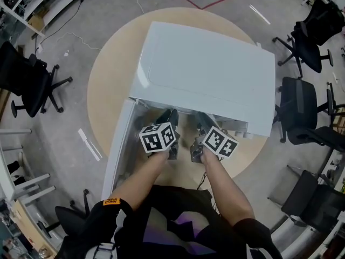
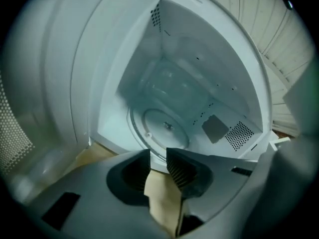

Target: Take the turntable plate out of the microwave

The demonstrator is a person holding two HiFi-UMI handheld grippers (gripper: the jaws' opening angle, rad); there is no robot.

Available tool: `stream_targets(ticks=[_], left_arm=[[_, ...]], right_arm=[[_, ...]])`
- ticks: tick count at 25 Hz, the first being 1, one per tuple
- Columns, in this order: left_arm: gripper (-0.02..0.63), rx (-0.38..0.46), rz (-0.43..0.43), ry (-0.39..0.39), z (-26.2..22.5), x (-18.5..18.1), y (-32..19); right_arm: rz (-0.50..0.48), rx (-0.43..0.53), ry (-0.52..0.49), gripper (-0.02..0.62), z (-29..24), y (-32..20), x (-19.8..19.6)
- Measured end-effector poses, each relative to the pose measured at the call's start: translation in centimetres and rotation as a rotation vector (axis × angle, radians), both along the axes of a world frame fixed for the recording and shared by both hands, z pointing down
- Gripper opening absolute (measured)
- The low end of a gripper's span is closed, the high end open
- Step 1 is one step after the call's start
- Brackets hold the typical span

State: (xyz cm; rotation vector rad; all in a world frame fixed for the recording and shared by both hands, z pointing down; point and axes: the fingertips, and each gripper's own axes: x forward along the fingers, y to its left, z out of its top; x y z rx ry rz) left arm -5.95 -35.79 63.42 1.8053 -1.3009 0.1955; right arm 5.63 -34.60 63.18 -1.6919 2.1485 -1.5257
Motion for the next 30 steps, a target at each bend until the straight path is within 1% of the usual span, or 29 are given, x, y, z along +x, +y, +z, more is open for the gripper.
stream_targets(ticks=[3, 7, 14, 18, 23, 30], left_arm=[[0.129, -0.025, -0.039, 0.040, 0.5, -0.2, -0.6], [0.129, -0.037, -0.061, 0.088, 0.7, -0.3, -1.2], [0.129, -0.047, -0.084, 0.129, 0.9, -0.1, -1.7], [0.129, -0.055, -0.112, 0.167, 1.1, -0.3, -1.9], [0.129, -0.086, -0.135, 0.184, 1.1, -0.3, -1.7], [0.127, -0.088, -0.146, 0.196, 0.9, -0.1, -1.6]], right_arm=[[0.004, 0.004, -0.012, 0.077, 0.1, -0.3, 0.1], [0.008, 0.022, -0.026, 0.075, -0.1, -0.4, -0.1], [0.012, 0.029, -0.037, 0.075, -0.2, -0.2, 0.1], [0.013, 0.026, -0.051, 0.075, 0.0, -0.1, 0.0], [-0.005, 0.016, -0.089, 0.077, 0.4, 0.1, -0.7], [-0.024, -0.027, -0.157, 0.077, 1.4, 0.2, -1.8]])
